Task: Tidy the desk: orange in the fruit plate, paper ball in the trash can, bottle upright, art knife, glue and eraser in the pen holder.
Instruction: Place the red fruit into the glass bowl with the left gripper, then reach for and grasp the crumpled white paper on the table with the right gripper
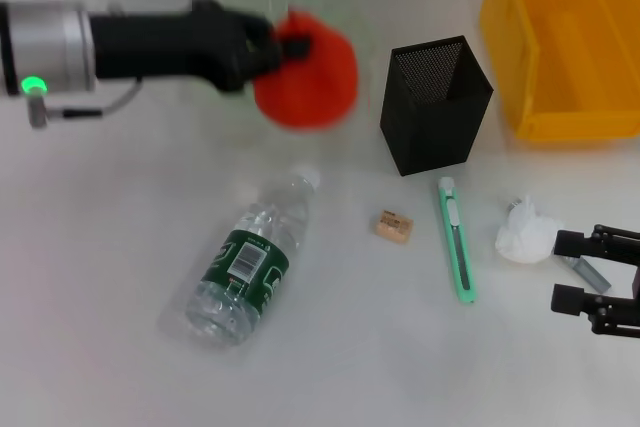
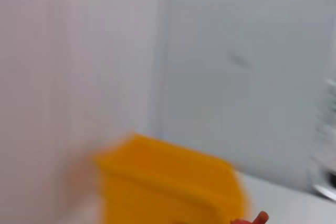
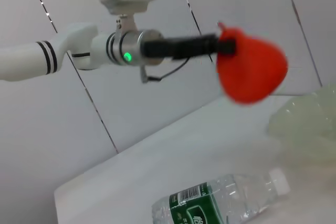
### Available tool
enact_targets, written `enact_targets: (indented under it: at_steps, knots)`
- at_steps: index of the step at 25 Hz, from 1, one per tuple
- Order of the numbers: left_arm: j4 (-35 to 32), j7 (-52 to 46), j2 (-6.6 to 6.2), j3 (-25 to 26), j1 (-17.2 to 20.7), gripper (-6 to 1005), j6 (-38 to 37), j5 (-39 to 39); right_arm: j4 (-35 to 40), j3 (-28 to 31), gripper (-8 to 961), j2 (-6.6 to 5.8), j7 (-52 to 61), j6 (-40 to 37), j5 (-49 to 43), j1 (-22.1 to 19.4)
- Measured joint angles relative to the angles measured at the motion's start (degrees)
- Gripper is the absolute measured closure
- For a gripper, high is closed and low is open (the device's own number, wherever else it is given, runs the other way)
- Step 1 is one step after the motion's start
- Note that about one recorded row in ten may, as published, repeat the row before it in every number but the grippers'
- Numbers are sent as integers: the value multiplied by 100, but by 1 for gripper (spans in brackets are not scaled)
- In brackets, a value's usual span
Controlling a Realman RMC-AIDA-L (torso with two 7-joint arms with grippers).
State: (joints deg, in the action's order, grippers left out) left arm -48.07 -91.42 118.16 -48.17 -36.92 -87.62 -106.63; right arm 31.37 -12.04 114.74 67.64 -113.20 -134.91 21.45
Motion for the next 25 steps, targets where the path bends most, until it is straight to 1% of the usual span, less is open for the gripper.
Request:
enact_targets:
  at_steps: [1,2,3,4,7,8,9,10,11,12,13,14,18,19,21,23,24,25]
  knots:
    - [-2,24,-3,276,-74,884,238,14,0,0,273,12,-1,1,0,-1]
    - [3,45,-5,423,-129,890,424,24,0,0,273,19,-1,0,1,0]
    - [3,45,-5,423,-129,896,424,24,0,0,274,19,-1,0,1,0]
    - [52,96,-15,556,-272,902,873,31,0,0,275,28,-2,1,0,0]
    - [52,96,-15,556,-272,919,873,31,-12,1,277,45,-1,-8,0,12]
    - [125,94,-22,504,-421,925,1386,-63,-12,1,277,45,-1,-8,0,12]
    - [321,-241,28,268,-707,914,2516,-552,-25,0,278,69,-1,-31,0,27]
    - [430,-262,38,98,-743,903,2788,-592,-25,0,279,69,-1,-31,0,27]
    - [495,-261,39,18,-755,893,2899,-594,-29,0,279,82,-1,-37,1,31]
    - [651,-248,42,-154,-786,882,3211,-590,-36,0,280,113,-1,-35,4,33]
    - [651,-248,42,-154,-786,871,3211,-590,-36,0,281,113,-1,-35,4,33]
    - [757,-223,52,-193,-793,860,3439,-580,-38,0,281,121,-2,-29,4,33]
    - [828,-223,56,-197,-739,817,3463,-464,-45,0,284,143,-8,-27,7,37]
    - [822,-227,55,-196,-680,806,3367,-379,-48,0,285,143,-8,-27,8,43]
    - [744,-243,43,-191,-545,701,3103,-227,-50,0,286,144,-5,-30,9,68]
    - [413,-223,16,-155,-53,597,2208,355,-52,0,287,127,79,-61,17,142]
    - [413,-223,16,-155,-53,536,2208,355,-52,0,288,127,79,-61,17,142]
    - [310,-200,6,-149,150,474,1884,549,-51,-1,289,115,123,-73,39,171]
